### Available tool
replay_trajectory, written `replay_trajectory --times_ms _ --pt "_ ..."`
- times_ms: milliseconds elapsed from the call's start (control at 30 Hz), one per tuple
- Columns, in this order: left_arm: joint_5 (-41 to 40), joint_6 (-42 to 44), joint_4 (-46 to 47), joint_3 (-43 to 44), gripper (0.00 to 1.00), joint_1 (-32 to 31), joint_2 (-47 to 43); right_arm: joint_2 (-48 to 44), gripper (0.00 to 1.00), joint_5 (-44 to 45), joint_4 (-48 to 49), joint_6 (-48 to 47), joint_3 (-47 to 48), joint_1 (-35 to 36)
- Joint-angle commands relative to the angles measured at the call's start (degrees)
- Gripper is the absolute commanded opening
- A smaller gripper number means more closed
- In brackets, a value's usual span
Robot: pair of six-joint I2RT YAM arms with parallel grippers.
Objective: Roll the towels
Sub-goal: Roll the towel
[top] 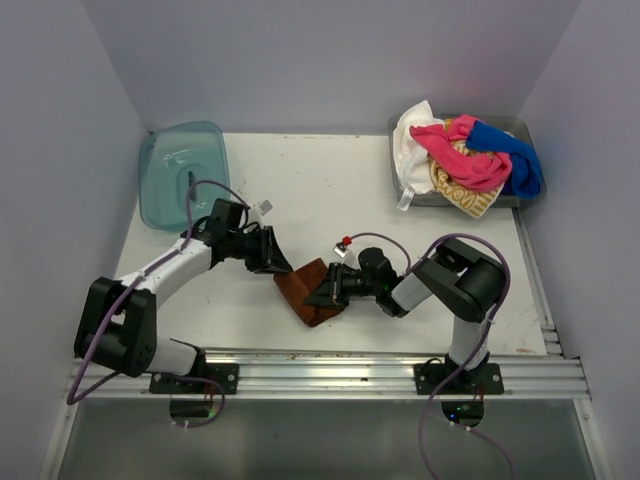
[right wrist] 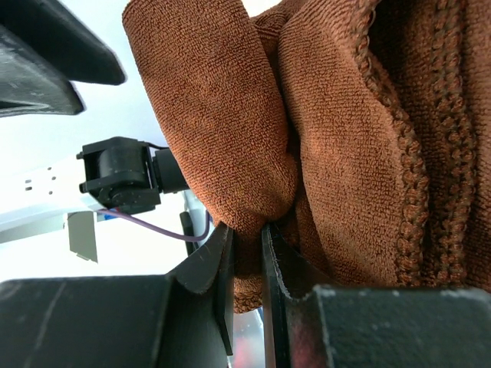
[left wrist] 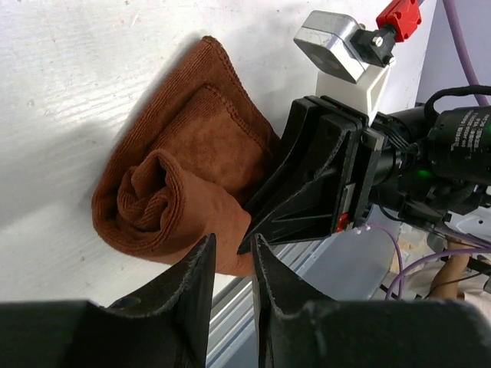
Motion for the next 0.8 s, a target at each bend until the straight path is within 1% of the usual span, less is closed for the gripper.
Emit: replay_trajectory --times_ms 0,133,267,500,567,600,633,667,700,733,767 --pt "0.4 -1.9 6.2 -0.1 0.28 -1.5 2.4 1.2 0.0 1.2 -4.5 -1.3 -1.2 -0.3" --pt "-1.0 -3.1 10.0 0.8 0.26 -2.2 6.6 0.5 0.0 1.9 -7.1 -2.7 -1.3 -0.2" --pt "-1.2 -3.3 11.2 3.2 0.23 -3.3 12.9 0.2 0.0 2.3 -7.4 -2.9 -1.4 -0.3" --pt "-2.4 -3.2 12.1 2.6 0.23 -4.3 15.7 -2.3 0.0 4.0 -12.0 -5.4 -1.0 -0.4" --pt "-2.9 -3.2 12.4 2.3 0.23 -4.5 17.4 -3.8 0.0 5.2 -16.6 -7.8 -0.4 -0.4" --pt "-2.9 -3.2 12.4 2.3 0.22 -4.6 18.0 -4.9 0.02 6.0 -18.1 -8.6 -0.1 -0.2" --pt "-3.2 -3.2 12.7 2.2 0.22 -4.6 18.7 -7.1 0.06 6.7 -22.0 -10.4 0.2 -0.3" --pt "-3.4 -3.2 12.9 1.9 0.21 -4.8 20.3 -8.3 0.14 8.5 -24.3 -11.5 0.6 -0.2" --pt "-3.7 -3.3 13.1 1.7 0.21 -4.8 21.1 -9.5 0.18 9.6 -26.6 -12.6 1.5 -0.2" --pt "-3.8 -3.3 13.6 1.6 0.2 -4.8 21.8 -10.8 0.22 10.7 -31.9 -15.0 2.0 0.1" --pt "-3.7 -3.3 14.0 0.9 0.2 -4.8 22.7 -13.5 0.29 12.3 -35.0 -16.4 2.7 0.8"
